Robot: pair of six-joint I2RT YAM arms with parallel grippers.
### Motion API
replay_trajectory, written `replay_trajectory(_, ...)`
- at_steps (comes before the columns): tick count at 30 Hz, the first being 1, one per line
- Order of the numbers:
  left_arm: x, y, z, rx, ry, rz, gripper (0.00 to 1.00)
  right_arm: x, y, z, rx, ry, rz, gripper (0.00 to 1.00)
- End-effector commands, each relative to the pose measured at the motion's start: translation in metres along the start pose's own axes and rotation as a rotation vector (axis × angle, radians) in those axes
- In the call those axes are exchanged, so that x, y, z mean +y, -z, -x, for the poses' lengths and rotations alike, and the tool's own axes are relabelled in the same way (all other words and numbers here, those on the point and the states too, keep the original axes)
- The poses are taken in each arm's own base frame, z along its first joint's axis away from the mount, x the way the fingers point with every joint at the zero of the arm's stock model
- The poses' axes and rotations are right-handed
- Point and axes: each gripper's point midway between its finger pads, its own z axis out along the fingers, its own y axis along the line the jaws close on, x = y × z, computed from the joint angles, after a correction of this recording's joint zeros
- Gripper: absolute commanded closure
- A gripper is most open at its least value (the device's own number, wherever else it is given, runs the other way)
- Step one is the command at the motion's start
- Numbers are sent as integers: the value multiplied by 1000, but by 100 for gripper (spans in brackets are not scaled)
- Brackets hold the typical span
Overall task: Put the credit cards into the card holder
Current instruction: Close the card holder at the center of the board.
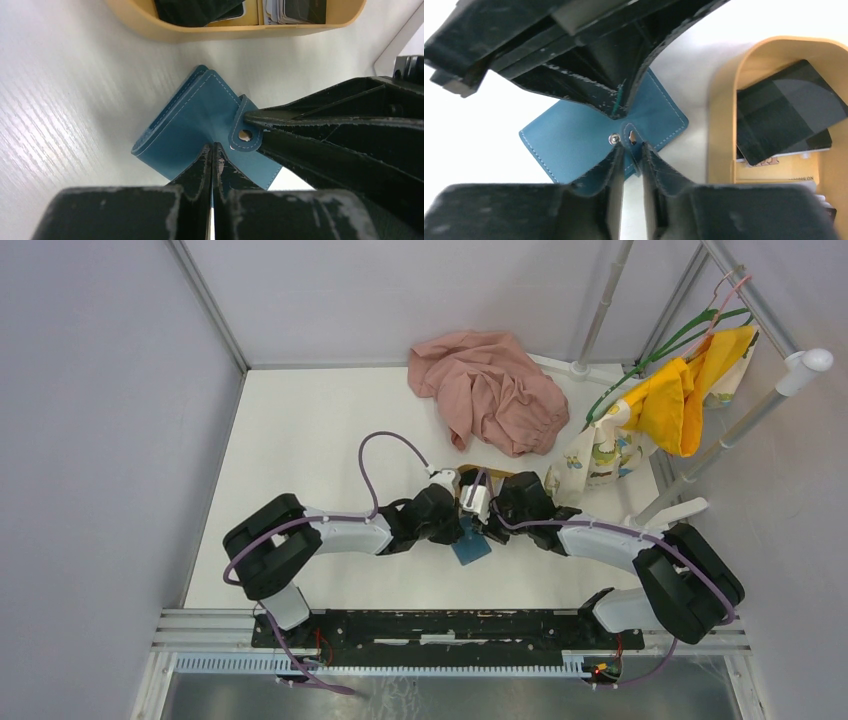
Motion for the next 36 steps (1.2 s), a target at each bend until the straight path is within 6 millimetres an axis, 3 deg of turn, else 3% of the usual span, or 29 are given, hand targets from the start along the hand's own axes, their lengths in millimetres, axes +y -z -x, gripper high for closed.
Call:
replay_trajectory(1, 10, 4, -39, 90, 154, -3, 98, -6, 0, 19, -32, 116, 5, 70)
replay_trajectory(7, 11, 7, -40, 69, 198, -14, 98, -14, 28, 41, -81, 253, -52, 43)
replay_trajectory(10, 9, 7, -37, 66, 183, -11, 98, 16, 39, 45, -151, 389, 84, 39)
replay_trajectory(13, 5, 6, -32, 64, 168, -14, 98, 67, 44, 34, -238, 545, 344, 39)
replay_trajectory(16, -2, 7, -27, 60, 166, -32, 98, 90, 38, 25, -266, 596, 428, 38)
replay_trajectory(21, -7, 10, -21, 44, 170, -51, 98, 84, 13, 25, -169, 601, 355, 48)
replay_trajectory(26, -11, 11, -17, 38, 168, -61, 98, 77, -4, 10, -37, 629, 296, 49)
replay_trajectory(31, -14, 18, -11, 27, 157, -65, 96, 64, 2, 0, 36, 692, 243, 58)
replay_trajectory(36, -13, 23, -5, 32, 112, -41, 93, 66, 21, -17, 67, 783, 290, 69)
